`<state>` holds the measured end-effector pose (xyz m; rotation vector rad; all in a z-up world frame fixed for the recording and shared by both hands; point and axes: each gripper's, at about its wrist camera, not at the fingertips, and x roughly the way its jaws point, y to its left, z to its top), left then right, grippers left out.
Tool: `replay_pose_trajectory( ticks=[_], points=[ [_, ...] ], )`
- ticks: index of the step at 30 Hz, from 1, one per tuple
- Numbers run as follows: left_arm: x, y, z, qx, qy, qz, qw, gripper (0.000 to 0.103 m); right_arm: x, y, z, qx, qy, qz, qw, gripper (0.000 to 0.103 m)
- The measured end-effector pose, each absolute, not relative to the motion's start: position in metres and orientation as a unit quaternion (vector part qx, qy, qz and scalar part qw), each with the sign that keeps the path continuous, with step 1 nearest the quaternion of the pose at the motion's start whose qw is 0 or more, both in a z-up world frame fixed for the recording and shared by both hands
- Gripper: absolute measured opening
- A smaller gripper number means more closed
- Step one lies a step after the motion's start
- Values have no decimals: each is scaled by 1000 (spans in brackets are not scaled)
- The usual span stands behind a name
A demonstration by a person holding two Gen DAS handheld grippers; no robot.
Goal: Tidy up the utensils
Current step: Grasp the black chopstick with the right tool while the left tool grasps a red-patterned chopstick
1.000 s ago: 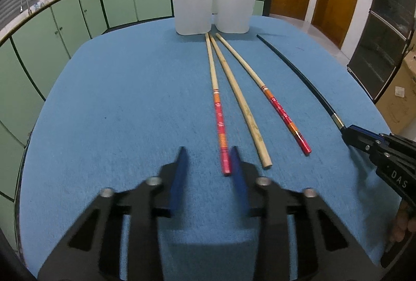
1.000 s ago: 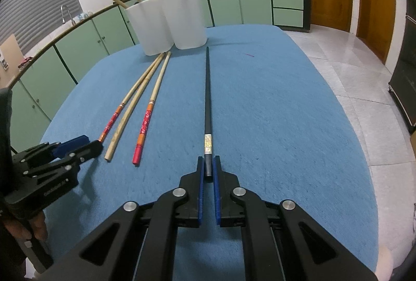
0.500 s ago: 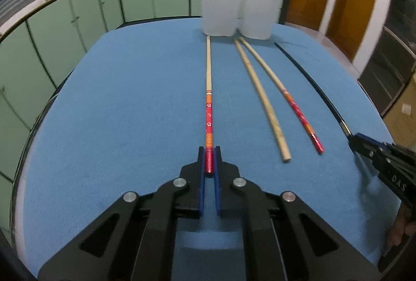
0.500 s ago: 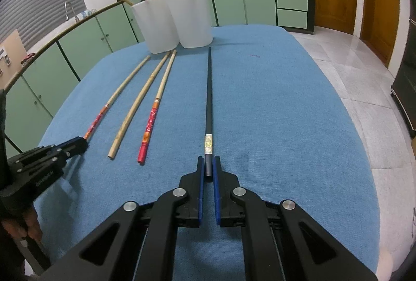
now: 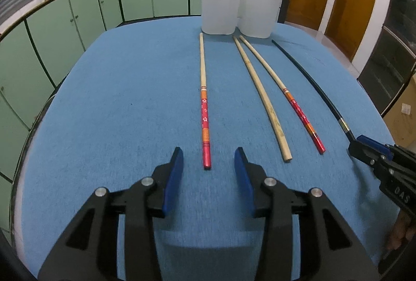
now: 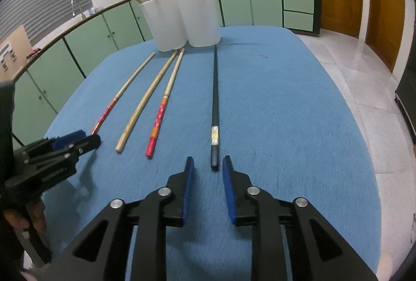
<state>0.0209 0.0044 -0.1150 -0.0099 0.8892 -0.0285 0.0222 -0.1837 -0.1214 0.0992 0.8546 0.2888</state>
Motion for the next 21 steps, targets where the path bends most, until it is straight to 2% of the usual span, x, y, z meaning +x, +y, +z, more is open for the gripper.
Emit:
replay_pose_trajectory(
  ticks=[17, 19, 20, 21],
  points=[
    [25, 5, -117, -8, 433, -11, 901, 39, 28, -181, -123, 46, 416, 138, 898, 20],
    [25, 5, -117, -7, 433, -10, 901, 33, 31, -180, -123, 39, 419, 132, 898, 12],
    [25, 6, -117, -8, 433, -7, 902, 24, 32, -181, -123, 39, 419, 131, 898, 7],
    [25, 6, -117, -9, 433, -6, 902, 12, 33, -182, -123, 43, 420, 131, 897, 7]
  ],
)
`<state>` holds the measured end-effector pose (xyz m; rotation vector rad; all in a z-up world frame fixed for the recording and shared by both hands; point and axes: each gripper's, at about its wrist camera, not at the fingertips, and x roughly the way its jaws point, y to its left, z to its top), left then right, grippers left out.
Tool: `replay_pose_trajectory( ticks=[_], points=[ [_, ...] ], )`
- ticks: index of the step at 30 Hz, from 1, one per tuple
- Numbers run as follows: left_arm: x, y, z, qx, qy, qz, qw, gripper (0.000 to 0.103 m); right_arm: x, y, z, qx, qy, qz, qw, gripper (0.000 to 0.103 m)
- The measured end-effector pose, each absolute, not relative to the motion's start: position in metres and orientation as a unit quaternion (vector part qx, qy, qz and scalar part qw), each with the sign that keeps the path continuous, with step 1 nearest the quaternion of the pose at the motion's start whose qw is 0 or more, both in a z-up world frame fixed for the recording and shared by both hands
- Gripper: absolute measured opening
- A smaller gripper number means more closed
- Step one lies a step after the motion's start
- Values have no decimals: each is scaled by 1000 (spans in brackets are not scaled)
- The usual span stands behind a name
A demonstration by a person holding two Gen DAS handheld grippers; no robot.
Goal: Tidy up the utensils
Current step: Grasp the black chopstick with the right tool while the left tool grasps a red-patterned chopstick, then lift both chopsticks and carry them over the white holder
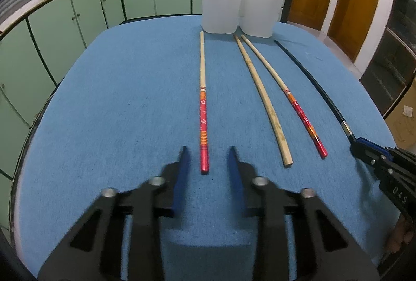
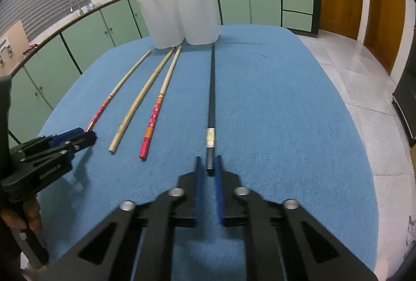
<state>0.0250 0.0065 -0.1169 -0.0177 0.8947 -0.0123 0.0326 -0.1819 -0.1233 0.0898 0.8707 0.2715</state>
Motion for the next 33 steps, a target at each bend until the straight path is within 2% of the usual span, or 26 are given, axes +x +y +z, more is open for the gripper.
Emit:
replay_pose_trajectory(
  ticks=[1, 2, 11, 23, 33],
  points=[
    [25, 7, -117, -9, 433, -8, 901, 6, 32, -183, -123, 45, 420, 132, 897, 7],
    [26, 7, -116, -10, 434, -9, 901, 5, 32, -183, -123, 45, 420, 132, 897, 6],
    [12, 10, -77, 4, 402, -27, 915, 5, 20, -191, -91, 39, 401, 144, 904, 6],
    [-2, 6, 23, 28, 297, -44, 953, 5, 22, -216, 7, 24, 307, 162, 938, 6],
    [28, 4, 70, 11, 258, -78, 963, 5, 62, -221, 70, 36, 271, 217, 937, 6]
  ],
)
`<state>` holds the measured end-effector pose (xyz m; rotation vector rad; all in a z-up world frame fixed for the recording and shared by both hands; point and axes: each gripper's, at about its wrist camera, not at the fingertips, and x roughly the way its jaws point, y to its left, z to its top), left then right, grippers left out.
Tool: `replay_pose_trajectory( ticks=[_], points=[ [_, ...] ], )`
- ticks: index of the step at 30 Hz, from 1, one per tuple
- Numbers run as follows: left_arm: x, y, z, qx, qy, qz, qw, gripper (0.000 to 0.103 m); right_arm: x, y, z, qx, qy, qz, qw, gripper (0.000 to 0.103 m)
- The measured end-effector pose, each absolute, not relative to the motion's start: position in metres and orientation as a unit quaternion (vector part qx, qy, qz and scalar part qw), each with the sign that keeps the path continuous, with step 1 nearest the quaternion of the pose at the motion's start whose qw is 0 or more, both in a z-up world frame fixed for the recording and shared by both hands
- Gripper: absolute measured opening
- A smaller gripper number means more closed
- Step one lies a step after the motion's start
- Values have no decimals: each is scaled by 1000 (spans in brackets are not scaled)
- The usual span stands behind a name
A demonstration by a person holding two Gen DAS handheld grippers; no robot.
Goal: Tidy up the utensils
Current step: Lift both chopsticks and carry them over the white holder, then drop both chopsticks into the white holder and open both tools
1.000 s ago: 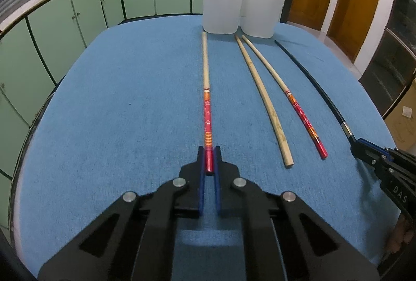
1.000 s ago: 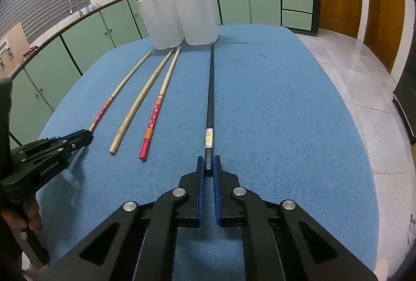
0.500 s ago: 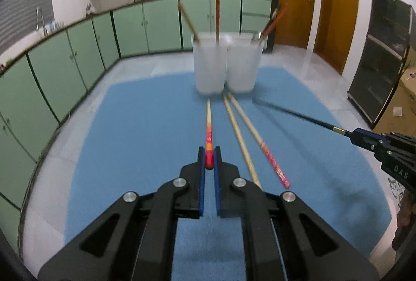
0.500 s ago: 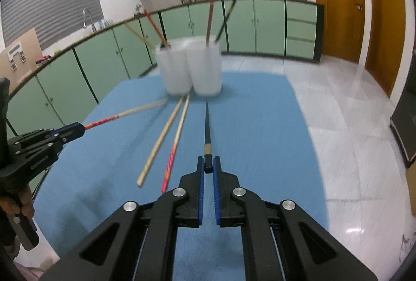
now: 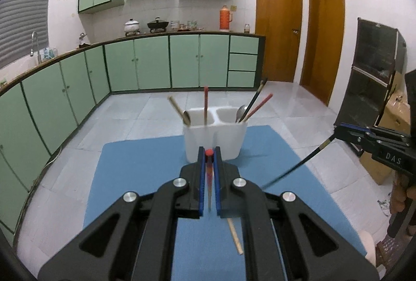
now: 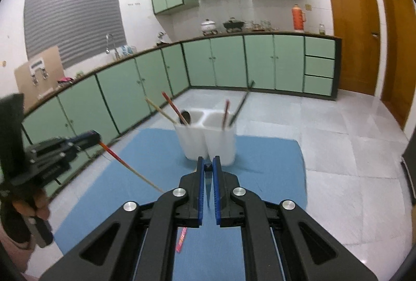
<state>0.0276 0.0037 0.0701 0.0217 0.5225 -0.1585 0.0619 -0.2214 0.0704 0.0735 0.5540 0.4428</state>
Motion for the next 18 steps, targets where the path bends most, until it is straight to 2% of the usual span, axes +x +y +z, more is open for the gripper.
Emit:
replay_pose_trajectory(
  ticks=[7, 18],
  points=[
    [47, 2, 91, -1, 240, -92, 966, 5, 82, -210, 101, 23, 257, 244, 935, 6],
    [64, 9, 165, -2, 141, -77, 987, 5, 119, -197, 172, 10, 190, 259, 947, 6]
  ],
)
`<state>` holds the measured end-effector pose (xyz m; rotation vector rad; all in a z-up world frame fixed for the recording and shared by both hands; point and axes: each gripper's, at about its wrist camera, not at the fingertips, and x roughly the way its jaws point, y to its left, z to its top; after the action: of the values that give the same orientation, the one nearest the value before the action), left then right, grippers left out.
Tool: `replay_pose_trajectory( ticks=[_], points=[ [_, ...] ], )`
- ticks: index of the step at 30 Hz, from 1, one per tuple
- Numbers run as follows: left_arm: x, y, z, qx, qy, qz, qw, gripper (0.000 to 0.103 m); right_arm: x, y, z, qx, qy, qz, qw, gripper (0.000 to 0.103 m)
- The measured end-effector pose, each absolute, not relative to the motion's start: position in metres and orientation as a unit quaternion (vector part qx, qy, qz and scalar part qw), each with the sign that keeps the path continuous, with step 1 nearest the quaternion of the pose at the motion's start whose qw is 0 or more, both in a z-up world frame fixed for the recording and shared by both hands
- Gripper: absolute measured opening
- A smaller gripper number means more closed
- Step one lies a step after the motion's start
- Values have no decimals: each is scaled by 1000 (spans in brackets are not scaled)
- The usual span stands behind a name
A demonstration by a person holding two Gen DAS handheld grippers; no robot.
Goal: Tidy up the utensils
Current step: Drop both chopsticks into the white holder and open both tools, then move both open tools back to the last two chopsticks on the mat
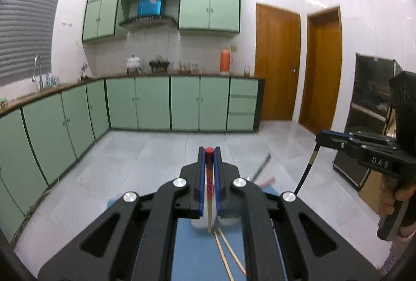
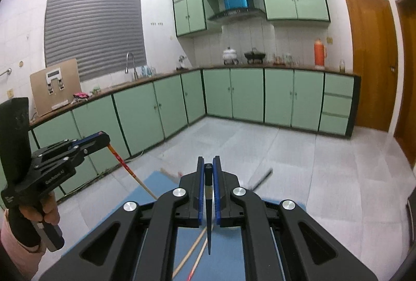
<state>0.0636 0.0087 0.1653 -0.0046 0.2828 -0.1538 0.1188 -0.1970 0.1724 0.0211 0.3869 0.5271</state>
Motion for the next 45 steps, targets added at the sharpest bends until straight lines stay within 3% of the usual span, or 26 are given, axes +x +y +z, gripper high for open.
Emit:
replay_pose_trajectory(
  ticks=[6, 12, 27, 28, 30, 34, 36, 38, 42, 45],
  points=[
    [92, 0, 200, 10, 95, -65, 993, 5, 156, -186, 204, 11, 165, 255, 953, 6],
    [136, -9, 197, 5, 99, -69, 993, 5, 191, -177, 210, 13, 153, 238, 959, 6],
    [206, -4, 119, -17, 188, -80, 979, 7, 261, -154, 129, 14, 214, 216, 953, 7],
    [204, -2, 117, -19, 191, -79, 978, 9, 260, -156, 127, 14, 215, 216, 952, 11],
    [198, 4, 116, -21, 188, -74, 979, 26, 253, -160, 124, 14, 212, 213, 953, 17],
    [177, 15, 124, -25, 171, -68, 983, 35, 233, -175, 128, 24, 198, 200, 959, 33],
    [164, 18, 127, -25, 162, -65, 984, 50, 218, -186, 131, 31, 189, 191, 963, 43],
    [146, 20, 129, -23, 151, -66, 986, 57, 202, -195, 130, 37, 177, 181, 967, 64],
    [111, 19, 120, -13, 139, -61, 988, 78, 166, -208, 121, 46, 163, 169, 971, 82],
    [92, 17, 104, -13, 145, -68, 987, 87, 137, -213, 104, 49, 162, 161, 972, 93]
  ],
)
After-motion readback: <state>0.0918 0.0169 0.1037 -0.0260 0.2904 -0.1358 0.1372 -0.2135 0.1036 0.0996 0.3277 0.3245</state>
